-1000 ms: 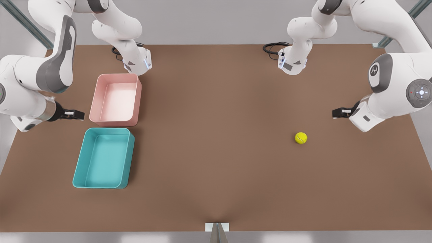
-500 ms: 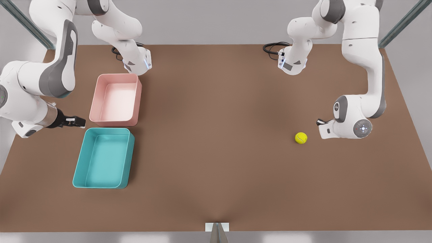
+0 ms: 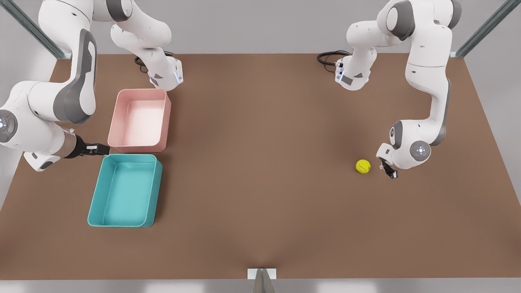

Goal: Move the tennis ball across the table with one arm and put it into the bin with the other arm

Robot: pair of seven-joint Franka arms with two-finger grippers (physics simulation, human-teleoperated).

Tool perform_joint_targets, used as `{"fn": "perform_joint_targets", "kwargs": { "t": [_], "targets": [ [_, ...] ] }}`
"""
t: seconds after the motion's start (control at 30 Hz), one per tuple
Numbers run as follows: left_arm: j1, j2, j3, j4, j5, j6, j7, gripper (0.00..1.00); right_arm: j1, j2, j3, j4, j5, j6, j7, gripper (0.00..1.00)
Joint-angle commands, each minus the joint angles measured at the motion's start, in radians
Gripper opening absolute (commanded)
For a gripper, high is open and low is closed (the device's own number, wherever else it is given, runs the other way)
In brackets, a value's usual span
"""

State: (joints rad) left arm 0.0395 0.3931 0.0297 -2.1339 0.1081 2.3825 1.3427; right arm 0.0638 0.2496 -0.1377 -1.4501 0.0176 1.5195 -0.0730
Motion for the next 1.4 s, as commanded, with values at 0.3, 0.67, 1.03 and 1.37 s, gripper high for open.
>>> {"fn": "perform_joint_targets", "kwargs": {
  "t": [0.3, 0.67, 1.03, 1.37],
  "targets": [
    [-0.020, 0.038, -0.002, -0.003, 0.125, 0.020, 0.294, 0.21, 0.001, 0.000, 0.000, 0.000, 0.001, -0.001, -0.005, 1.00],
    [-0.055, 0.064, -0.002, 0.034, 0.102, 0.041, 0.219, 0.21, -0.001, 0.000, 0.000, 0.000, 0.001, -0.002, -0.008, 1.00],
    [-0.055, 0.063, -0.002, 0.022, 0.101, -0.043, 0.156, 0.21, 0.001, 0.000, 0.000, 0.000, 0.001, -0.002, -0.008, 1.00],
    [-0.202, 0.081, -0.106, 0.220, -0.203, -0.197, -0.525, 0.21, -0.002, 0.005, 0.000, 0.000, 0.018, -0.018, -0.019, 1.00]
  ]
}}
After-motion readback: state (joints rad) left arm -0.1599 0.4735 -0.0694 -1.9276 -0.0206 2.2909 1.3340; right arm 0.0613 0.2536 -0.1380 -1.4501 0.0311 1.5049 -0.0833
